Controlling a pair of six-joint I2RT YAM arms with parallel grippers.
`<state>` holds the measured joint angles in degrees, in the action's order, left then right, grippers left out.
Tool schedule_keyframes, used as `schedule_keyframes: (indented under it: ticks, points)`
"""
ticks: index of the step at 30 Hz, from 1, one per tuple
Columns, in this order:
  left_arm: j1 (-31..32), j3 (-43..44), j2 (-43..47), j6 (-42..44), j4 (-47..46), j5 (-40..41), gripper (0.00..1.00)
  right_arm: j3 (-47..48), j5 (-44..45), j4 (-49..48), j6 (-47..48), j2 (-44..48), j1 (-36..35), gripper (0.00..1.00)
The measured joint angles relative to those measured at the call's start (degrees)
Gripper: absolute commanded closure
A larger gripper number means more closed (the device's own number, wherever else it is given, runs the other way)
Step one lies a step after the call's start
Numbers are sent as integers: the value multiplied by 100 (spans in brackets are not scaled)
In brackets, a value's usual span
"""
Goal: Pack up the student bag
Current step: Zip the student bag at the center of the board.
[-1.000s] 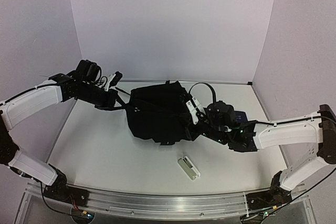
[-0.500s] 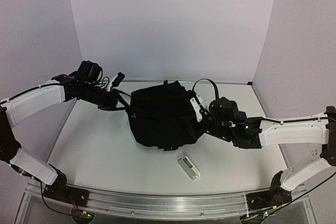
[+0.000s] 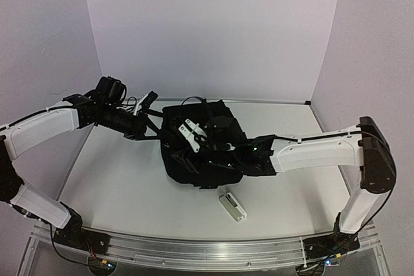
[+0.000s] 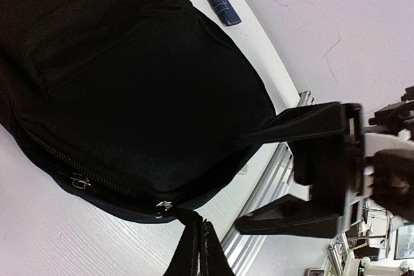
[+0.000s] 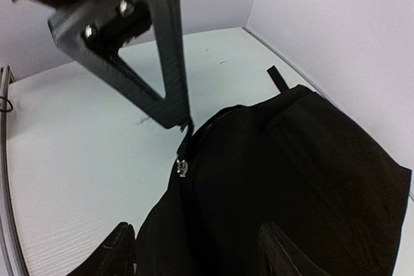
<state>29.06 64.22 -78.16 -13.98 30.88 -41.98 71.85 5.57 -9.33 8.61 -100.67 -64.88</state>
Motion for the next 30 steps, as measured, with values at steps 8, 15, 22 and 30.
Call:
schedule_keyframes:
  ticks: [8, 15, 22, 30]
  points:
    - [0, -121, 125, -110, -98, -2, 100, 510, 332, 144, 332, -929, -42, 75]
    - [0, -296, 286, -413, -379, 332, 100, 569, 579, 173, 400, -1011, -53, 100]
    - [-109, -700, 304, -969, -725, 1361, 100, -50, 638, -12, 110, -520, -68, 100]
    - [-384, -852, 8, -1413, -1598, 1003, 100, -902, 538, -203, -457, 362, -78, 100]
